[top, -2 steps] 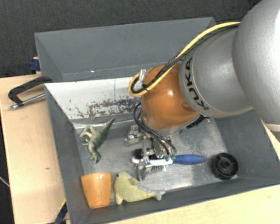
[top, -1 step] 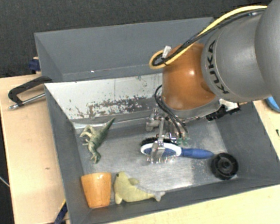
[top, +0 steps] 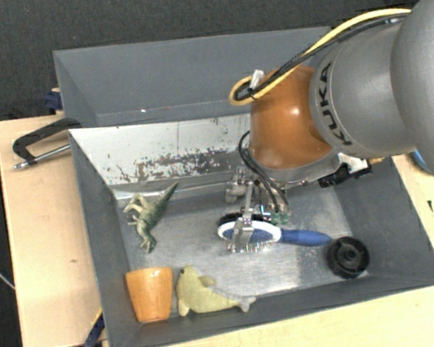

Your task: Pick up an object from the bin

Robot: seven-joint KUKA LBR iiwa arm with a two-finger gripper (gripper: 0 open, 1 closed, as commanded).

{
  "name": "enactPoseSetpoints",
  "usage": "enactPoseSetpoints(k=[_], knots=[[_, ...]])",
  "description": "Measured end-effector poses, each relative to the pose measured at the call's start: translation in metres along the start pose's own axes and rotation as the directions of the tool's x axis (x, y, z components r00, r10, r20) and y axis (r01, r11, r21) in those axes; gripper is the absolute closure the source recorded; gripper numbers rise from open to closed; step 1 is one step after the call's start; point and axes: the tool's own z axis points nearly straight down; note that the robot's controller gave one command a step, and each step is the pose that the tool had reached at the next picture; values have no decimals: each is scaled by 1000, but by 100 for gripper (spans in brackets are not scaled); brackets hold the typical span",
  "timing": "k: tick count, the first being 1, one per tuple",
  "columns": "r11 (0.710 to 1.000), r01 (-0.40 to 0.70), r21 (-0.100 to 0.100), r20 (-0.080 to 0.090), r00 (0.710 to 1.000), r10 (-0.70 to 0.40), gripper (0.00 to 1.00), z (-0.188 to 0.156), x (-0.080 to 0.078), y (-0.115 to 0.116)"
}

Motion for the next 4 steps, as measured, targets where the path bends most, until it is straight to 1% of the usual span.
enactPoseSetpoints(k=[1, 2, 3, 4], knots=[[977, -215, -2, -2, 977, 215, 0, 28, -4, 0], [977, -213, 0, -3, 977, 213, 0, 26, -5, 2], [977, -215, -5, 10, 977, 215, 100, 23, -9, 2], [977, -214, -2, 3, 977, 214, 100, -9, -10, 3]])
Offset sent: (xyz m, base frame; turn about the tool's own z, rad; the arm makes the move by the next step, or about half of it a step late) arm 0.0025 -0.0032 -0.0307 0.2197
